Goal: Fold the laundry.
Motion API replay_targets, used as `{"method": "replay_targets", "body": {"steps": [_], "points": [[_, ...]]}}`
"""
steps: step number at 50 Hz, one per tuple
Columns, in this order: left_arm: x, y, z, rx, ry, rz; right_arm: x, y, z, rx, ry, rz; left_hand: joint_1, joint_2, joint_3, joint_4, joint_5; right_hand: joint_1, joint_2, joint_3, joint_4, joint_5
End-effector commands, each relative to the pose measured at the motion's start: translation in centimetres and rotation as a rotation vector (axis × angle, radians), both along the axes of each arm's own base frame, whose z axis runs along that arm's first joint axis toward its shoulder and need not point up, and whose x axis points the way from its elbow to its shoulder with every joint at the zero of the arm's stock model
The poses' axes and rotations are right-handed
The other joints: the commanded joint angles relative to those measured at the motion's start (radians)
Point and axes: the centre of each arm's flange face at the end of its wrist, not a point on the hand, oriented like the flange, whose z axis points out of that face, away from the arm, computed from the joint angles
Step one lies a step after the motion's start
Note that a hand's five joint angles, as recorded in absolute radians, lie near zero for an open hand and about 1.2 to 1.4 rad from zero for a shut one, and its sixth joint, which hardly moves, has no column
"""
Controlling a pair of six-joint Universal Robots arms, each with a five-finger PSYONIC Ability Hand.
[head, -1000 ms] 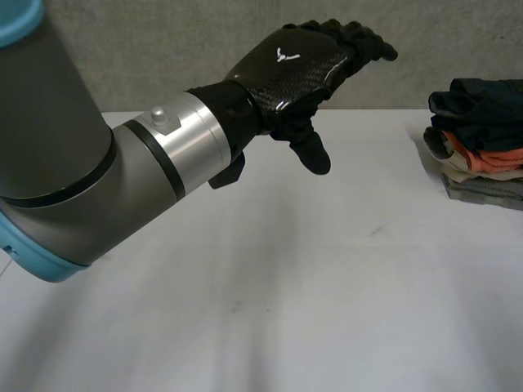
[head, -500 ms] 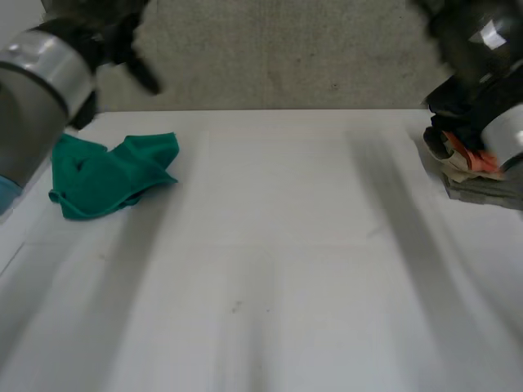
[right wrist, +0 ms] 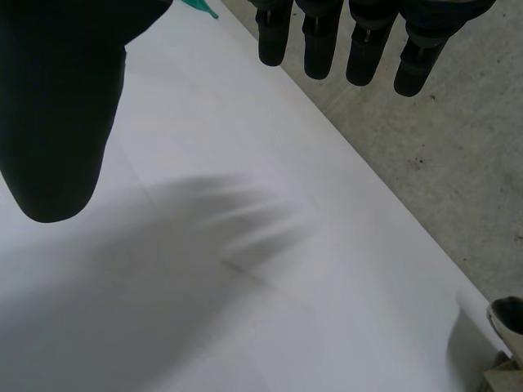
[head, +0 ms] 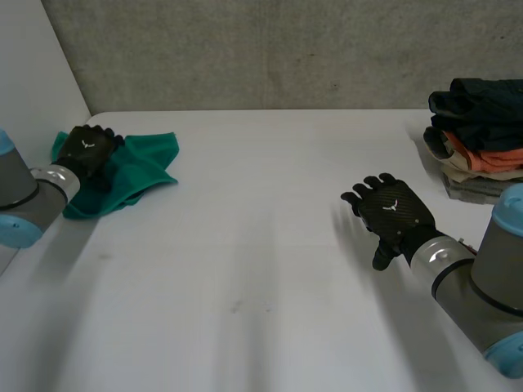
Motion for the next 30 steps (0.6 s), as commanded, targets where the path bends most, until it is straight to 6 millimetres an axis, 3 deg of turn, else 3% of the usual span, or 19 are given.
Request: {"method": "replay_targets", "body": {"steps": [1,2,6,9,11,12,13,14,16,19,20,22,23,26,27,30], "points": [[0.3,-1.8,-2.3,-0.010,0.008,-0.011,-0.1,0.0,-1.0,0.004,-0.001,-0.006,0.229,0.242,0.248,0.241,0.240,-0.053,-0.037,-0.037,-0.042,-0.048],[0.3,-1.9,-2.4,-0.009,0.009,-0.011,-0.1,0.0,-1.2,0.009,0.001,-0.006,0.288,0.301,0.306,0.300,0.299,-0.053,-0.037,-0.037,-0.042,-0.048],[0.1,-2.3,-2.4,-0.040,0.013,-0.009,-0.1,0.0,-1.5,0.017,0.004,-0.007,1.047,1.060,1.065,1.059,1.058,-0.053,-0.037,-0.037,-0.042,-0.048],[-0.4,-2.3,-1.9,-0.066,0.014,-0.004,-0.2,0.1,-1.6,0.020,0.006,-0.013,1.049,1.062,1.067,1.060,1.060,-0.053,-0.037,-0.037,-0.042,-0.048],[-1.2,-1.8,0.0,-0.089,0.028,0.004,-0.2,0.1,-1.6,0.022,0.007,-0.019,1.049,1.062,1.067,1.060,1.060,-0.053,-0.037,-0.037,-0.042,-0.048],[-1.6,-1.6,1.5,-0.117,0.037,0.001,-0.2,0.1,-1.6,0.021,0.008,-0.021,1.049,1.062,1.067,1.060,1.060,-0.053,-0.037,-0.037,-0.042,-0.048],[-2.5,-0.8,4.4,-0.153,0.068,-0.005,-0.3,0.1,-1.6,0.020,0.005,-0.023,1.049,1.062,1.067,1.060,1.060,-0.053,-0.037,-0.037,-0.042,-0.048],[-2.9,-0.3,5.7,-0.167,0.087,-0.014,-0.3,0.1,-1.6,0.020,0.005,-0.023,1.049,1.062,1.067,1.060,1.060,-0.053,-0.037,-0.037,-0.042,-0.048],[-4.9,1.7,9.1,-0.193,0.170,-0.060,-0.3,0.0,-1.4,0.010,0.002,-0.026,1.049,1.062,1.067,1.060,1.060,-0.053,-0.037,-0.037,-0.042,-0.048],[-7.4,4.1,11.9,-0.202,0.270,-0.126,-0.3,-0.2,-1.2,-0.010,-0.009,-0.032,1.049,1.062,1.067,1.060,1.060,-0.053,-0.037,-0.037,-0.042,-0.048],[-9.3,6.2,13.7,-0.202,0.343,-0.182,-0.3,-0.3,-1.2,-0.015,-0.012,-0.037,1.049,1.062,1.067,1.060,1.060,-0.053,-0.037,-0.037,-0.042,-0.048],[-11.1,8.5,15.6,-0.200,0.410,-0.242,-0.4,-0.5,-1.0,-0.025,-0.023,-0.058,1.049,1.062,1.067,1.060,1.060,-0.053,-0.037,-0.037,-0.042,-0.048],[-12.5,10.6,17.1,-0.198,0.466,-0.295,-0.6,-0.6,-0.9,-0.027,-0.027,-0.071,1.049,1.062,1.067,1.060,1.060,-0.053,-0.037,-0.037,-0.042,-0.048],[-14.4,13.4,18.1,-0.174,0.525,-0.366,-1.5,-1.2,-0.3,-0.035,-0.054,-0.139,1.049,1.062,1.067,1.060,1.060,-0.053,-0.037,-0.037,-0.042,-0.048],[-15.6,14.9,18.0,-0.147,0.547,-0.404,-1.9,-1.5,0.0,-0.038,-0.064,-0.157,1.049,1.062,1.067,1.060,1.060,-0.053,-0.037,-0.037,-0.042,-0.048],[-17.6,16.9,16.5,-0.085,0.552,-0.454,-2.9,-2.2,0.9,-0.049,-0.104,-0.208,1.049,1.062,1.067,1.060,1.060,-0.053,-0.037,-0.037,-0.042,-0.048]]}}
